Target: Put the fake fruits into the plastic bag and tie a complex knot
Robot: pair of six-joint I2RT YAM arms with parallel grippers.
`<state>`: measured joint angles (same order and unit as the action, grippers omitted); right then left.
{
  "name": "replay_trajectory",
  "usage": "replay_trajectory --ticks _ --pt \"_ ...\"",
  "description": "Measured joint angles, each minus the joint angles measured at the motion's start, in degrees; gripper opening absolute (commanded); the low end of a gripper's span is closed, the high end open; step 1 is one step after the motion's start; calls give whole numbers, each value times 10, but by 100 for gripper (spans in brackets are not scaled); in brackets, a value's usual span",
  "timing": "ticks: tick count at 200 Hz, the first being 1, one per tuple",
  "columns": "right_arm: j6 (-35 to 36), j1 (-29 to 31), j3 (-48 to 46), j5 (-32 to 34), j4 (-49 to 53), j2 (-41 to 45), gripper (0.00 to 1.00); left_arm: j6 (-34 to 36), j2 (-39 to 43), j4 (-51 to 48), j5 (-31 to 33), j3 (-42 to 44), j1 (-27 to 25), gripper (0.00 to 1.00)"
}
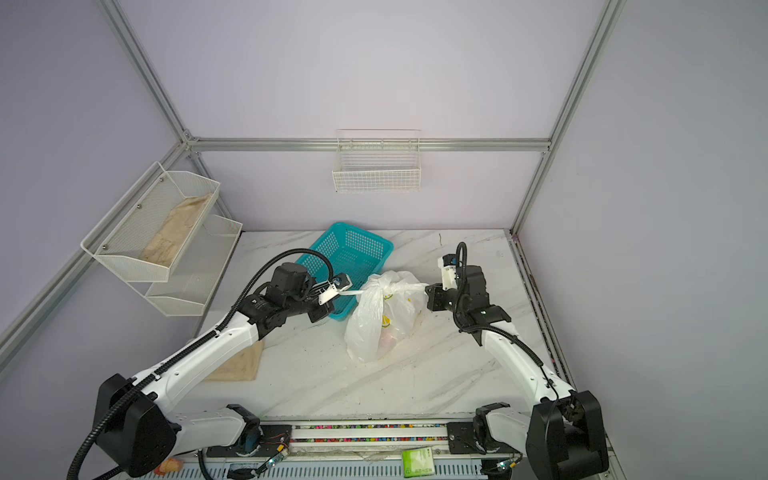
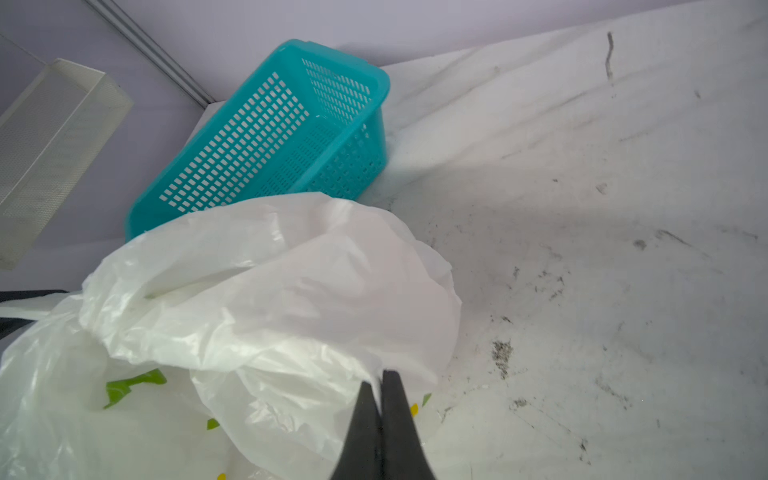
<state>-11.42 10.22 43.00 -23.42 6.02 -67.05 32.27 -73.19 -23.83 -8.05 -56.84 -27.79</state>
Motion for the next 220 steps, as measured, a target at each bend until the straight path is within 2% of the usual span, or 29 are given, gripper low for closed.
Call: replay_trajectory --ticks 25,63,117,138,141,147,154,161,173,176,183,200,220 --pt "-26 -73 -41 -68 -16 12 0 -25 0 10 9 7 0 0" --pt "-56 -133 -81 -122 -37 40 0 -55 0 20 11 40 2 0" --pt "-70 -149 -105 -119 -46 51 0 -85 0 22 15 52 9 0" --pt "-68 -159 -106 -78 -51 53 0 -102 2 6 31 52 20 0" --pt "-68 -164 -106 -71 -53 54 0 -106 2 -1 35 52 25 3" --pt "-67 -175 -105 -53 -55 58 0 -113 4 -13 41 52 37 17" --pt "-67 -185 -105 -39 -56 64 11 -121 5 -22 42 52 50 33" --pt "-66 -189 -103 -29 -55 72 21 -134 7 -29 40 52 60 42" --pt "-62 -179 -93 -19 -52 90 34 -152 15 -41 24 51 66 48" --pt "-58 -175 -88 -16 -50 95 45 -155 17 -43 18 51 66 49" --pt "-56 -162 -76 -9 -49 105 56 -166 24 -47 5 51 64 52" --pt "-47 -124 -45 10 -52 131 63 -194 49 -43 -10 50 61 57" --pt "-44 -86 -12 42 -55 158 70 -239 84 -12 4 50 61 61"
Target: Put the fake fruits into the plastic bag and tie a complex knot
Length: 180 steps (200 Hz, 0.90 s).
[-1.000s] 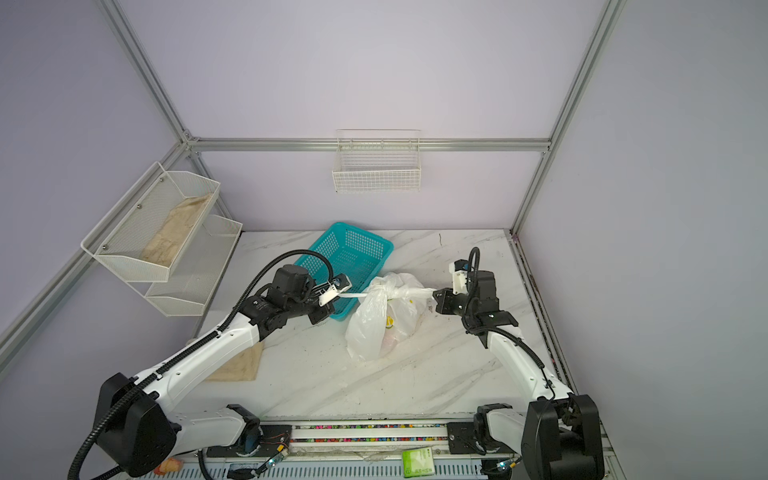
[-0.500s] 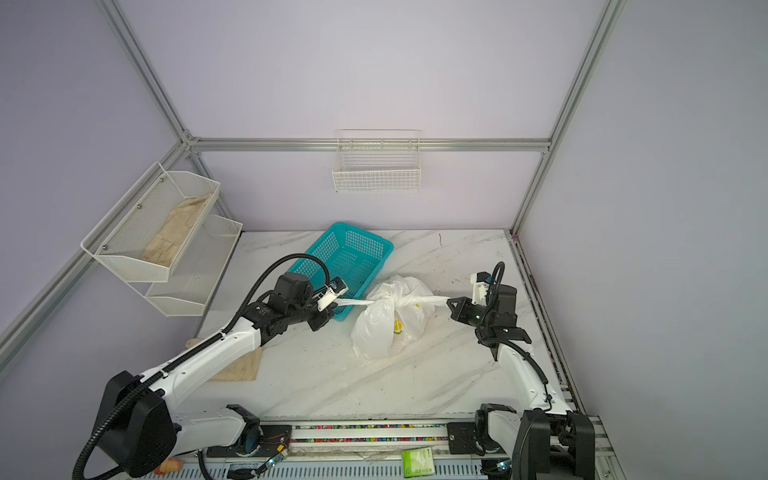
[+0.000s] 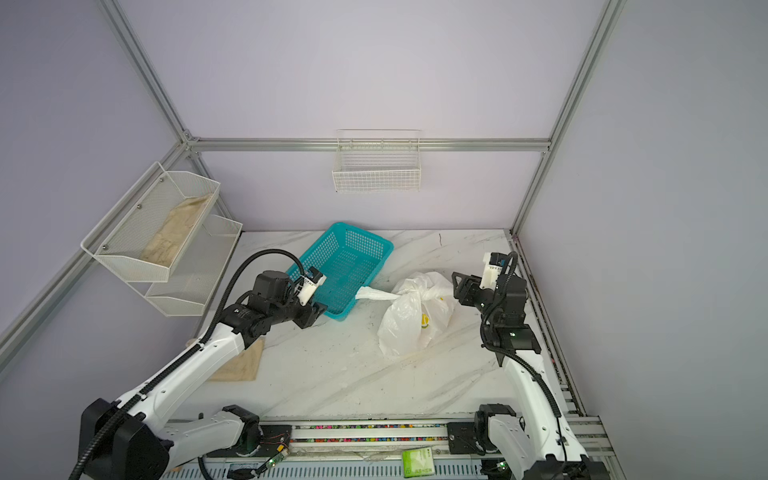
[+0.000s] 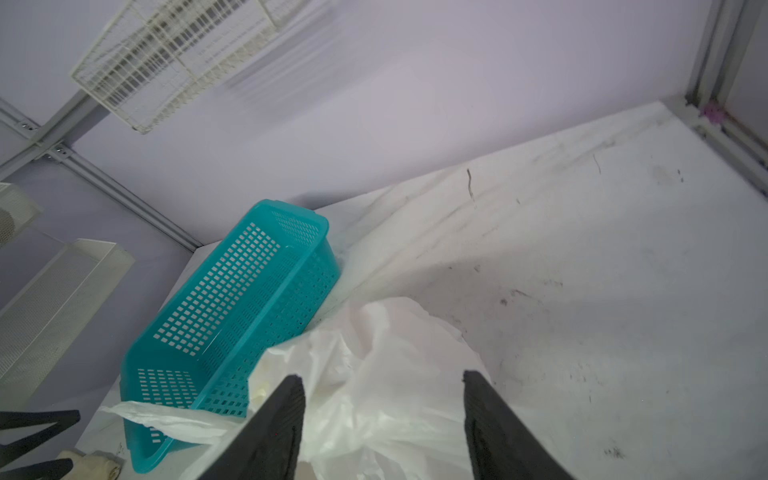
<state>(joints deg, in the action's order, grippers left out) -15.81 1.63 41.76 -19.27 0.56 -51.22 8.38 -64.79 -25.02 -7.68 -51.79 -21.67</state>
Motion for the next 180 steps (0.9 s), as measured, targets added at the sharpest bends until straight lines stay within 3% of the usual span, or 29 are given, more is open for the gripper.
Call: replay_trajectory --ticks 44,78,93,138,180 --pt "22 30 73 78 -22 -7 84 -121 102 188 148 26 0 81" --pt "35 33 92 154 -88 -67 97 -122 144 364 289 121 9 100" --pt "39 34 87 202 -132 -110 97 -108 121 410 336 144 34 100" --pt "87 30 59 334 -240 -276 97 -114 20 462 379 210 146 100" --pt "151 21 -39 370 -360 -365 97 -123 -52 515 355 256 206 100"
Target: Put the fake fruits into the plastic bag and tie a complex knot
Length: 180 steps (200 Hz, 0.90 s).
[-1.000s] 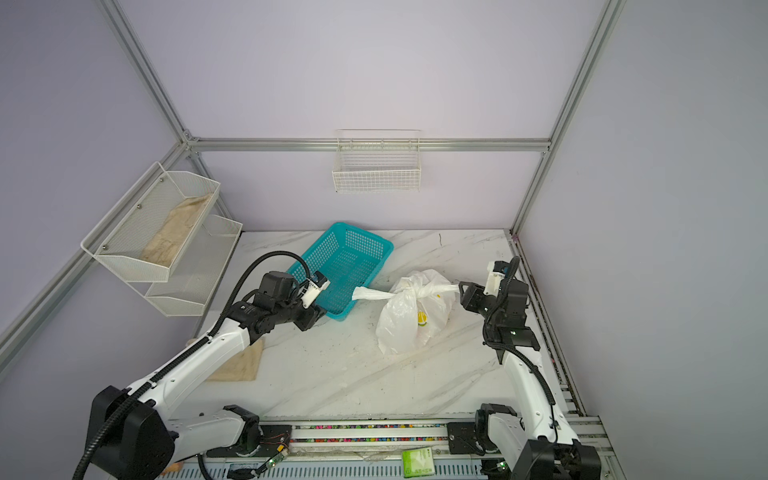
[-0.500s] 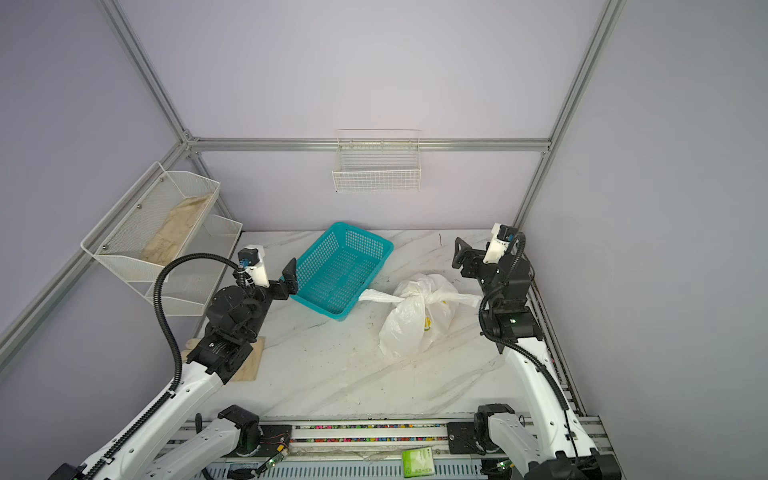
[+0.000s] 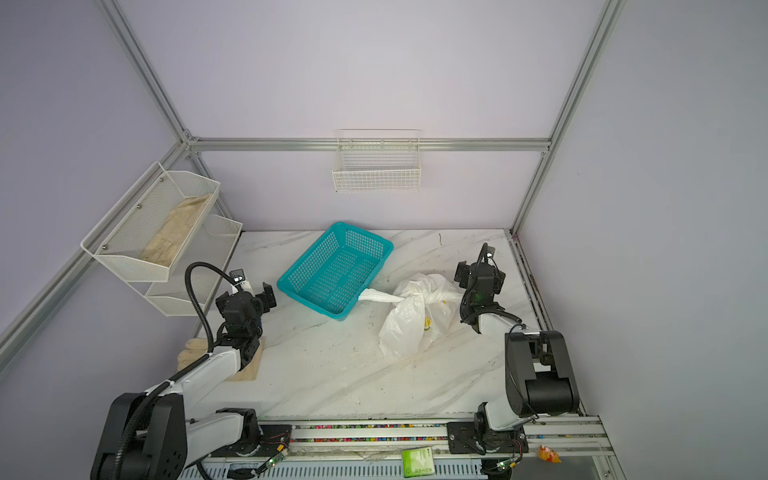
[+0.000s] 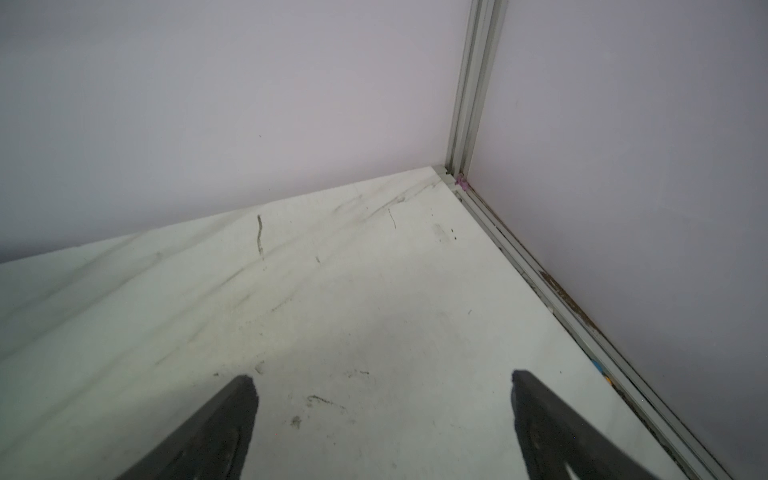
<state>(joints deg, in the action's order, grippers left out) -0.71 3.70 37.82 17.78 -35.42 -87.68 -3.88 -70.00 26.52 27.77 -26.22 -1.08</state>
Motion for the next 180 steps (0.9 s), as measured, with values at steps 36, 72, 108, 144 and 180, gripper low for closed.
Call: replay_trajectory --ticks 36,72,108,144,180 --pt "30 -4 -47 -14 -114 -53 97 -10 -74 44 -54 0 28 100" --pt "45 -4 -46 -35 -152 -84 97 -10 -147 97 -115 2 36 100" --pt "56 -5 -70 -41 -205 -73 97 2 -196 210 -168 44 36 100" --pt "66 -5 -92 -61 -233 -63 96 4 -200 221 -183 49 36 100" --pt "75 -6 -139 -85 -280 -29 96 6 -200 237 -191 49 36 100"
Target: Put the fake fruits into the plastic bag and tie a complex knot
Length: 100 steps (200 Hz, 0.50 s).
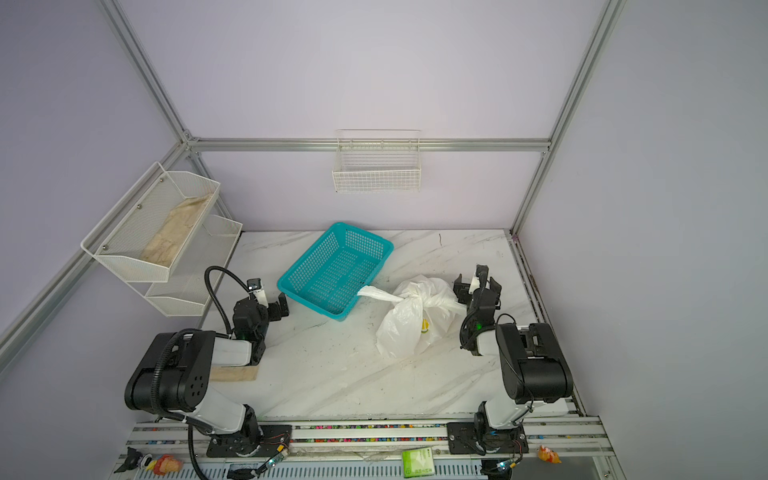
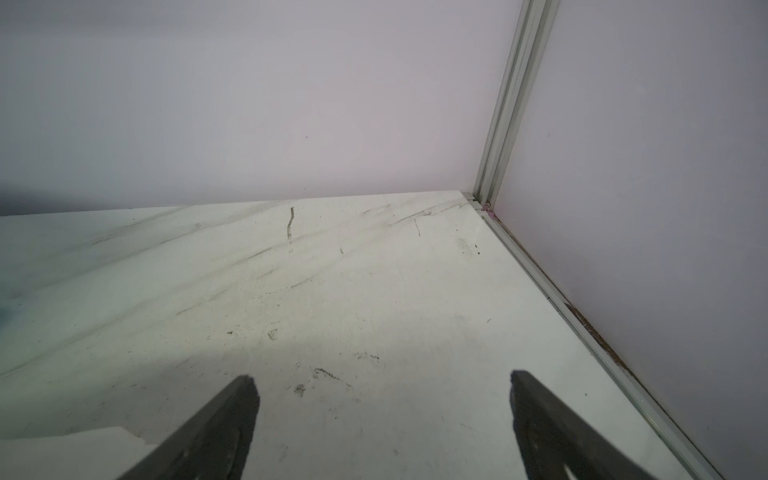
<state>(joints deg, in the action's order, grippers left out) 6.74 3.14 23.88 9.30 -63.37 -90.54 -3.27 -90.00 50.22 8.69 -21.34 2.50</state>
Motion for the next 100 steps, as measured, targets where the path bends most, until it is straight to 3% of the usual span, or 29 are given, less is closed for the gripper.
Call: replay_trajectory --ticks 100 --pt "1 -2 -66 -47 -70 51 97 1 0 4 -3 0 0 100"
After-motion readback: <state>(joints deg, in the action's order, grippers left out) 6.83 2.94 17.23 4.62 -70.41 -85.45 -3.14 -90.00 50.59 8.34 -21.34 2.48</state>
